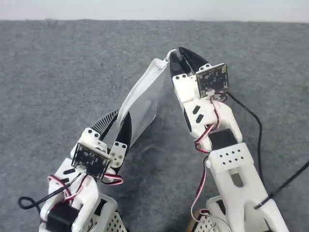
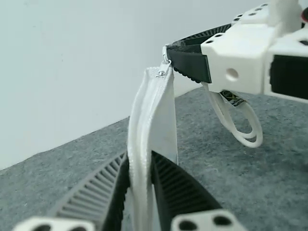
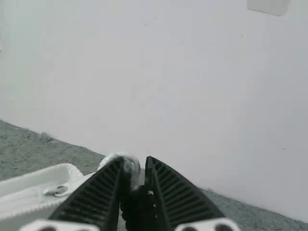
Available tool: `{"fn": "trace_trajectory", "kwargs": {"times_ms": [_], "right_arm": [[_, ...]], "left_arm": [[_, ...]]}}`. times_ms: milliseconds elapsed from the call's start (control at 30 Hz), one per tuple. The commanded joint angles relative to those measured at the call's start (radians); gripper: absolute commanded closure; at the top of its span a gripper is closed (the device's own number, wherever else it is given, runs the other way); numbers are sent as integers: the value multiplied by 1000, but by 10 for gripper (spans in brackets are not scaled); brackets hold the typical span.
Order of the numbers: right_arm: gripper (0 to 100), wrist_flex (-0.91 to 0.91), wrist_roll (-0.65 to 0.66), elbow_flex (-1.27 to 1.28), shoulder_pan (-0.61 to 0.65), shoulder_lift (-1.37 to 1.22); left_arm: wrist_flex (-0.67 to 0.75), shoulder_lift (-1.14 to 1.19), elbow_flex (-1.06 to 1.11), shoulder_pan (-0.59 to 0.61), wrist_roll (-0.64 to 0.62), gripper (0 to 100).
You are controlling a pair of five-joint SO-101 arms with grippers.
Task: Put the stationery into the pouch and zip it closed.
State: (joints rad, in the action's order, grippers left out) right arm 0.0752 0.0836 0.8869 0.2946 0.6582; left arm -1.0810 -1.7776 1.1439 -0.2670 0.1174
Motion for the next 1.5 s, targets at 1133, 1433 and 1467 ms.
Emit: {"fn": "trace_trajectory", "kwargs": {"times_ms": [1133, 1433, 1467], "right_arm": [[723, -661, -5, 77, 274, 440], [724, -661, -5, 149, 346, 435], [724, -661, -5, 153, 349, 435]], "left_arm": [[106, -15, 13, 207, -107, 923], [167, -15, 61, 358, -226, 841], [167, -15, 61, 368, -236, 841]]}}
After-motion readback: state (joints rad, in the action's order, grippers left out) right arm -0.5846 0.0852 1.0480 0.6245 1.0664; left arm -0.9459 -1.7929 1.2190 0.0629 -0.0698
